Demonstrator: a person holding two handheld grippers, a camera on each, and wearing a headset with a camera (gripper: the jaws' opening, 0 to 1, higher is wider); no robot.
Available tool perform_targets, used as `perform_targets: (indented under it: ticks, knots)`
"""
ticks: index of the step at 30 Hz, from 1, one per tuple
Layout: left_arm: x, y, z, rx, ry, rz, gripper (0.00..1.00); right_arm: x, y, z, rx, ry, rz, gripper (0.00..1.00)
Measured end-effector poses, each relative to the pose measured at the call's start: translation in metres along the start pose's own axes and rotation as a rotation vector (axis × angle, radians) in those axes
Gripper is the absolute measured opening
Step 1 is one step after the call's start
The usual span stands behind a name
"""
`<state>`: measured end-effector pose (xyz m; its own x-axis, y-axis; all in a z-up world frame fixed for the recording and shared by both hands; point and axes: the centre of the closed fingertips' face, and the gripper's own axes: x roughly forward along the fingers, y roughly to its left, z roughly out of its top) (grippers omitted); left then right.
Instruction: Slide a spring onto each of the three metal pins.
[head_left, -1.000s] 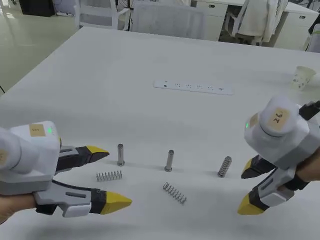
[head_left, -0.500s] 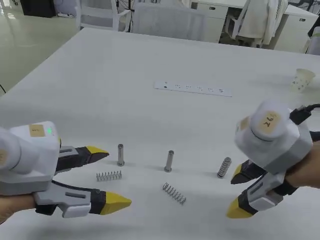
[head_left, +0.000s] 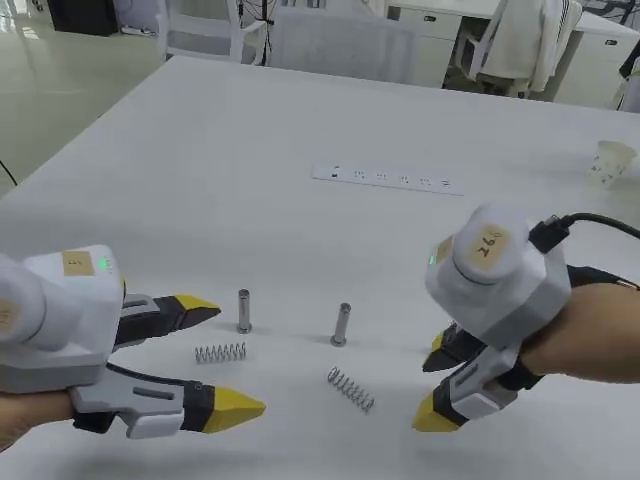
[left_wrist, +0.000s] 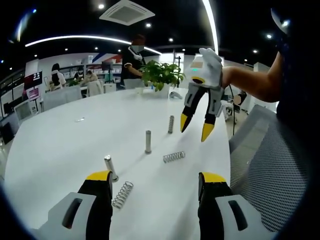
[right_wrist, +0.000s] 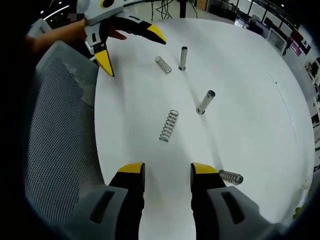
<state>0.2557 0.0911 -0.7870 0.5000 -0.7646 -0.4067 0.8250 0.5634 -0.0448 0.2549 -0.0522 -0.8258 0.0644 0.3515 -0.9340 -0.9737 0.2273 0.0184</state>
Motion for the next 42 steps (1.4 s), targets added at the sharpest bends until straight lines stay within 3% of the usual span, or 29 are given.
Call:
perform_targets:
  ticks: [16,27,42]
  knots:
    - [-0.002,0.002,-0.002,-0.007,-0.003,0.008,0.65,0.022,0.001,0.022,-0.010,-0.010,0.008,0.30]
    - [-0.003,0.002,-0.003,-0.011,-0.005,0.006,0.65,0.039,0.004,0.025,0.022,-0.002,0.006,0.26]
    - [-0.002,0.002,-0.004,-0.014,-0.008,0.004,0.65,0.044,0.000,0.026,0.077,0.012,-0.017,0.18]
